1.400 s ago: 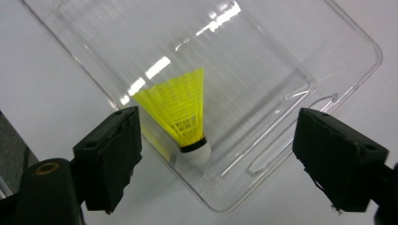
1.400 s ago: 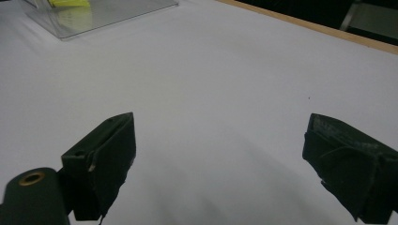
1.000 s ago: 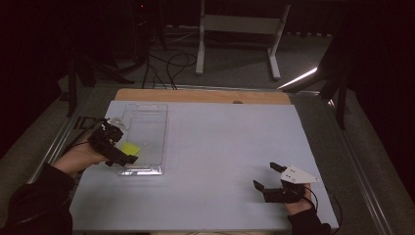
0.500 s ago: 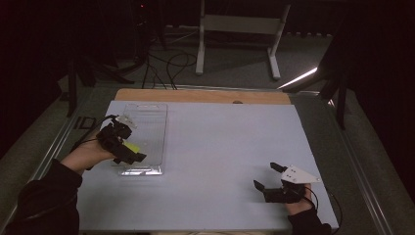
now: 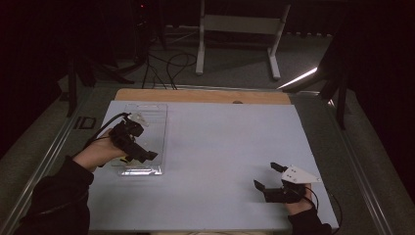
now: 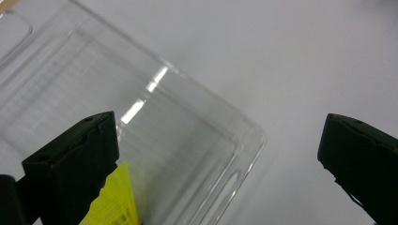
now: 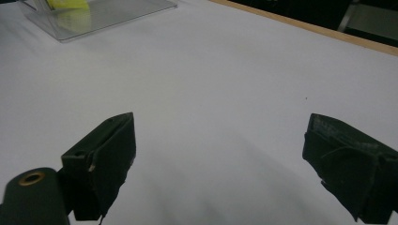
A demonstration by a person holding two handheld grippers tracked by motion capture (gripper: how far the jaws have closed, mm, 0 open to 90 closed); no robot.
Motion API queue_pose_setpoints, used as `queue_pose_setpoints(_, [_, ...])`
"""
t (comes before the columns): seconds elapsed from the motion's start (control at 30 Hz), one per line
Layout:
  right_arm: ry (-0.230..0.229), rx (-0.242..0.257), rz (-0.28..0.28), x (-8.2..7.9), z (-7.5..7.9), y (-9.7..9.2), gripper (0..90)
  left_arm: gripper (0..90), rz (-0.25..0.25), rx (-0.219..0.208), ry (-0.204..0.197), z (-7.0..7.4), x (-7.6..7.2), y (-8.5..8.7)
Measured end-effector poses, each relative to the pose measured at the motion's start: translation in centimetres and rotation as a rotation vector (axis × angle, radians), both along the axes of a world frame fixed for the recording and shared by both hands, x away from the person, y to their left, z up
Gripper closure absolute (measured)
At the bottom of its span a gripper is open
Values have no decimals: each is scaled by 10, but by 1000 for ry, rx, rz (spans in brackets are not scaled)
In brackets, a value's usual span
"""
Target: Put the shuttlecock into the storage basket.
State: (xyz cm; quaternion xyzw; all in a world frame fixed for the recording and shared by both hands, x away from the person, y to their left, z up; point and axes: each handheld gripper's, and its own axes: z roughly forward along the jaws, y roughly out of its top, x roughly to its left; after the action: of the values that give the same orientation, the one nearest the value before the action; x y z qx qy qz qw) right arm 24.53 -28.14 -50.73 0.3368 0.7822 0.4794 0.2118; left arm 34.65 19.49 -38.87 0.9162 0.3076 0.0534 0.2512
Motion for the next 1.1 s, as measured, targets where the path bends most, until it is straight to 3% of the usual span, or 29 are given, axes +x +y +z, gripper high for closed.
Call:
queue_pose_setpoints(0.23, [-1, -1, 0, 0, 0, 0, 100, 0, -40, -8, -10, 0, 0, -14])
queue_pose_setpoints(0.27, [0, 2, -2, -1, 0, 0, 100, 0, -60, -30, -19, 2, 0, -22])
queue_pose_setpoints(0.43, [1, 1, 1, -1, 1, 0, 100, 0, -93, -61, -25, 1, -1, -36])
queue_pose_setpoints(0.63, [2, 1, 1, 0, 0, 0, 100, 0, -130, -81, -37, -2, -5, -46])
queue_pose_setpoints(0.67, [0, 0, 2, 0, 0, 0, 100, 0, -157, -78, -43, -4, -8, -56])
queue_pose_setpoints(1.1, [0, 3, 1, 0, 0, -1, 99, 0, -279, -113, -64, -16, -26, -95])
